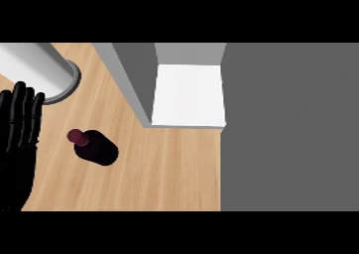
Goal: Pick up the wine, place it into the cabinet and close the cabinet
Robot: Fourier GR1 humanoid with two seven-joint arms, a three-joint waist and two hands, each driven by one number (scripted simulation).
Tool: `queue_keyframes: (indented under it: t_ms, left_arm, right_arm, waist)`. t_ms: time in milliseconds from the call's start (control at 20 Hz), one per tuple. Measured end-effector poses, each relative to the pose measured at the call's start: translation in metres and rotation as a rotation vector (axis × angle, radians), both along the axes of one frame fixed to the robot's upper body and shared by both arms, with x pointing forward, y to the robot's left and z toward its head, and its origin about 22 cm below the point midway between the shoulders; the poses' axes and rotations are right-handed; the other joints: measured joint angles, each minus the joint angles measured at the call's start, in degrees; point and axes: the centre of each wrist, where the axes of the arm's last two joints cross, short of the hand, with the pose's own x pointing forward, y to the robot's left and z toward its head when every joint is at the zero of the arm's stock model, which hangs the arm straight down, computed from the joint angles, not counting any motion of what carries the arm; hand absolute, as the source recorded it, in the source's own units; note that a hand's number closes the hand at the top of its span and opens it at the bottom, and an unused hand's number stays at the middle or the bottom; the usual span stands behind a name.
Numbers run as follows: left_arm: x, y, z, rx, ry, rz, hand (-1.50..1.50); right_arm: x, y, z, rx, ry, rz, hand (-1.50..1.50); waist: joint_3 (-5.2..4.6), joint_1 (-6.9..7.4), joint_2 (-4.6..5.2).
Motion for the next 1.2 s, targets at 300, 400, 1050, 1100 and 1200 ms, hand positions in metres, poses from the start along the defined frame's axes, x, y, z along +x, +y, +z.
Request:
queue_keyframes:
  t_ms: [300,400,1050,1100,1200]
  left_arm:
    - [0.005,0.009,0.002,-0.045,-0.023,0.012,-1.50]
    - [0.004,0.003,-0.009,-0.160,0.062,-0.010,-1.50]
    - [-0.045,-0.005,0.043,-0.381,0.225,-0.043,-1.50]
    - [-0.045,-0.007,0.043,-0.387,0.236,-0.044,-1.50]
    - [-0.046,-0.007,0.046,-0.390,0.264,-0.038,-1.50]
  right_arm:
    - [-0.025,-0.002,-0.003,-0.032,-0.001,0.042,-1.50]
    - [-0.030,0.005,-0.007,-0.002,0.069,0.147,-1.50]
    - [-0.079,0.016,0.018,0.043,0.261,0.350,-1.50]
    - [-0.080,0.017,0.018,0.044,0.264,0.353,-1.50]
    - [-0.082,0.018,0.016,0.048,0.275,0.358,-1.50]
  waist:
    - [0.55,-0.96,-0.87]
    - [0.56,-0.96,-0.99]
    - [0.70,-1.22,-1.31]
    - [0.70,-1.22,-1.29]
    - [0.71,-1.28,-1.30]
